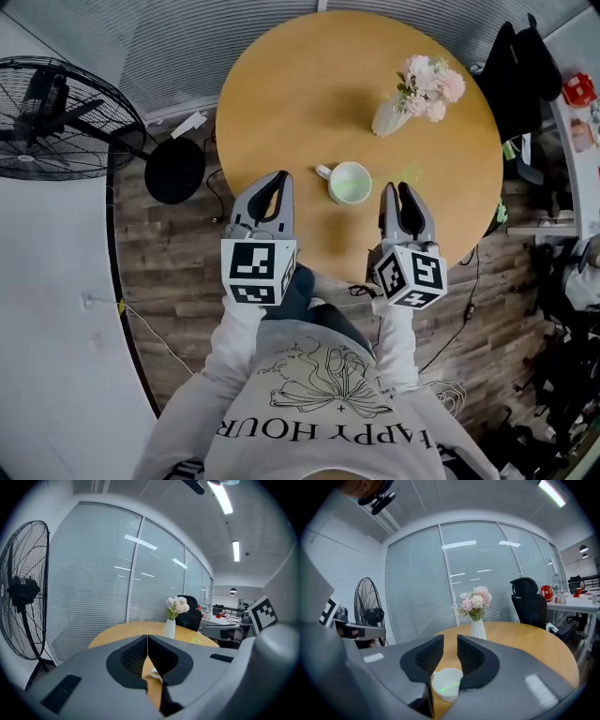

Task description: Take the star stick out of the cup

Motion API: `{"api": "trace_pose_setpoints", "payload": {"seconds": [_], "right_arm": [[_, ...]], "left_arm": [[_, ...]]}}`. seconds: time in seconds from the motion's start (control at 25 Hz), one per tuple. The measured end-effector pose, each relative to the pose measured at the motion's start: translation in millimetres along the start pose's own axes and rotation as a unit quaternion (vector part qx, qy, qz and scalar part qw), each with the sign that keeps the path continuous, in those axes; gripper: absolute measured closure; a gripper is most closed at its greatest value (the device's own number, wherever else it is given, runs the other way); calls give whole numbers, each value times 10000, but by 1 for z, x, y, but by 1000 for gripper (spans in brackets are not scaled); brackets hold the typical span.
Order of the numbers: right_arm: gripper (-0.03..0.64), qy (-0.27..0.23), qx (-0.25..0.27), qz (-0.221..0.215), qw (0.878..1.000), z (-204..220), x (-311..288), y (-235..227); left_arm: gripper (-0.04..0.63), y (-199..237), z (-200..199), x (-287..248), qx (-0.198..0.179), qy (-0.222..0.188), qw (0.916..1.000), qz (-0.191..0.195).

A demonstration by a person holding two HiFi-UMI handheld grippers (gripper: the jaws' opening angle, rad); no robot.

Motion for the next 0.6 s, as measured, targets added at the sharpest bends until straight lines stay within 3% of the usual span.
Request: {"api": "trace_pose_setpoints", "payload": {"seconds": [0.6], "right_arm": [[520, 306, -228, 343, 9987, 34, -23, -19]], "left_arm": [[588, 7, 40, -47, -18, 613, 9971, 444]]}}
Point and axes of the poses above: the fingertips, and each gripper's own axes: x backward along the fingers, y to its left, z out of its underside, the point moved 4 cm from there along x, backward along the fingers, and after that the axes turned 2 degrees about z, right-handed, at the moved point
